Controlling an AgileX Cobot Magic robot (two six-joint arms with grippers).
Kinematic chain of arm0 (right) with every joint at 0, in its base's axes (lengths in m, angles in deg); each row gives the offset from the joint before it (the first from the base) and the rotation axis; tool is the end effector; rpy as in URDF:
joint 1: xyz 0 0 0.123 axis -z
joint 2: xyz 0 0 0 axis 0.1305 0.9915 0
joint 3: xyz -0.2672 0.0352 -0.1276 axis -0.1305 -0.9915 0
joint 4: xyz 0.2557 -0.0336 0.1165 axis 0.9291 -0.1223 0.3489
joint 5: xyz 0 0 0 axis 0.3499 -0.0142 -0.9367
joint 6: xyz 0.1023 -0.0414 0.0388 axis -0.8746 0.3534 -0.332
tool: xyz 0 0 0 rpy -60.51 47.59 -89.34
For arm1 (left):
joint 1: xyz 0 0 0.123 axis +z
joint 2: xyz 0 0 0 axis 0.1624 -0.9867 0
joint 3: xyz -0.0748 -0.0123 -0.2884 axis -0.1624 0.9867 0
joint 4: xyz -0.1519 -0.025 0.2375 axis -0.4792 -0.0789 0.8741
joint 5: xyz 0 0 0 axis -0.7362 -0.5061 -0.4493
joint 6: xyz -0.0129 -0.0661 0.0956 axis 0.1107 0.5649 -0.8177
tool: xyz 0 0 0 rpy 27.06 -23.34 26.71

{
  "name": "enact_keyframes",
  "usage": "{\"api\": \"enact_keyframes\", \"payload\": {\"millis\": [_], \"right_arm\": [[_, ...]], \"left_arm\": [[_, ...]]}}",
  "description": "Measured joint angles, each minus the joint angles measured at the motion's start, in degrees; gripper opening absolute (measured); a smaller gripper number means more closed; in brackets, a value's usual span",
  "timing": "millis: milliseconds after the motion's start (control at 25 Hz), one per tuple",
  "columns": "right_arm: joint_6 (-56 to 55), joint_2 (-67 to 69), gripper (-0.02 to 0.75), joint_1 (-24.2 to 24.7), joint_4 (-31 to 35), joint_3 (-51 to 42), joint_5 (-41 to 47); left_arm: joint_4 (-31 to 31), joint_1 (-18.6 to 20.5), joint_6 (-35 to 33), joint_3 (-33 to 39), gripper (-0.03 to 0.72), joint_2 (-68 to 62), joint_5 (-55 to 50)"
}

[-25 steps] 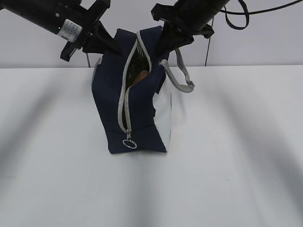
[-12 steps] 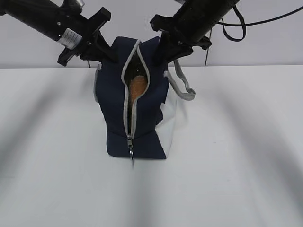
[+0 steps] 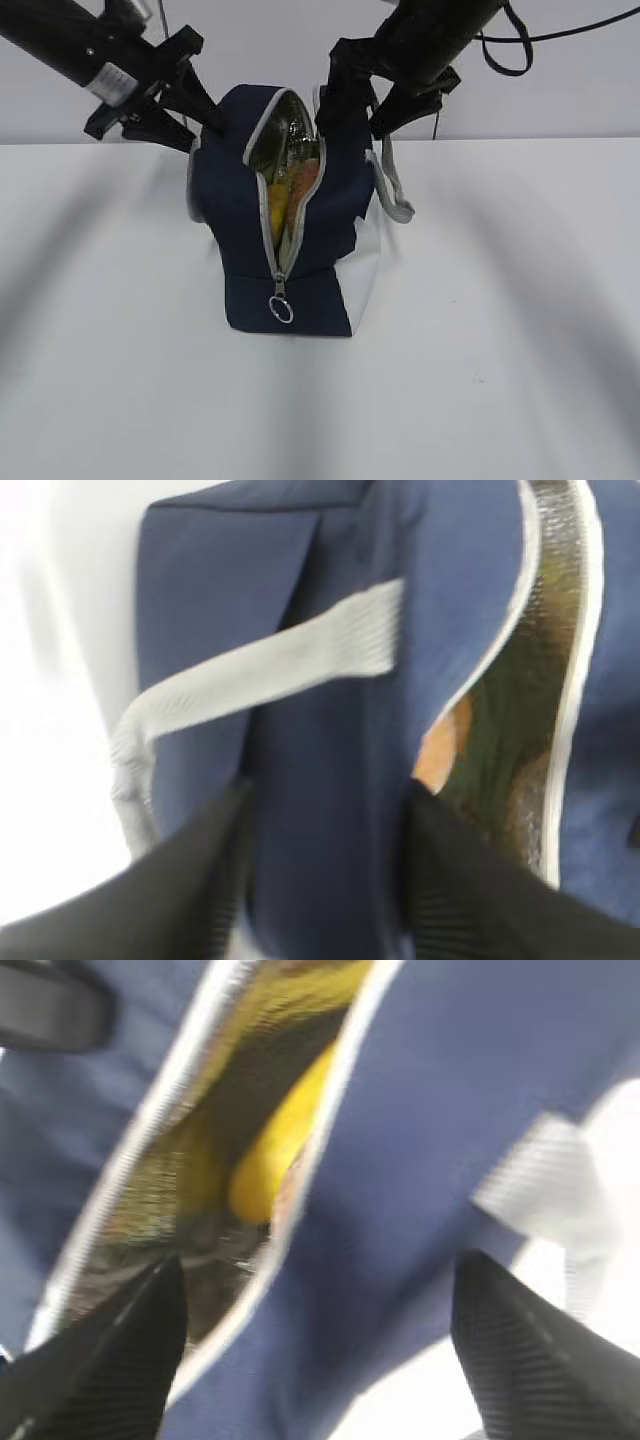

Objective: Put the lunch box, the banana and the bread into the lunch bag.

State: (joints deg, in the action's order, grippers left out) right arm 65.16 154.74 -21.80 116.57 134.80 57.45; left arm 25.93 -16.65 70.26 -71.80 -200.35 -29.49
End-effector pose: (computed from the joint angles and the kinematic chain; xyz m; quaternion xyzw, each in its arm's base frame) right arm 0.4812 0.1771 0.2779 -0.2478 0.9238 0.2330 0.1757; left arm 0.4754 -0.1322 0.2532 0.0509 0.9305 -0.3352 0.1384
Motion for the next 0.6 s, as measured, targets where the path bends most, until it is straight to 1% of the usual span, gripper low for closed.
{"api": "enact_keyframes", "payload": {"millis": [40,120,240,360,440,600], "right_arm": [[0.10,-0.69,0.611,0.00,-1.31,0.00,0.00],[0.10,-2.29,0.610,0.00,-3.68,0.00,0.00],[-0.25,-5.94,0.606,-0.34,-7.78,0.00,0.00],[-0.96,-9.22,0.602,-1.56,-11.52,-0.05,0.11],[-1.25,-11.23,0.595,-3.76,-13.95,-0.84,0.11],[-1.34,-15.13,0.592,-10.05,-19.64,-3.97,0.35]], "left_arm": [[0.26,0.49,0.00,-0.47,0.369,0.23,-0.92],[0.62,1.53,0.00,-1.40,0.405,1.28,-2.50],[0.90,2.40,0.00,-2.72,0.422,4.17,-4.27],[2.46,2.58,0.00,-3.58,0.426,7.45,-4.84],[4.53,2.58,0.00,-3.71,0.426,9.44,-5.30],[7.84,2.58,0.00,-3.71,0.427,12.78,-5.69]]}}
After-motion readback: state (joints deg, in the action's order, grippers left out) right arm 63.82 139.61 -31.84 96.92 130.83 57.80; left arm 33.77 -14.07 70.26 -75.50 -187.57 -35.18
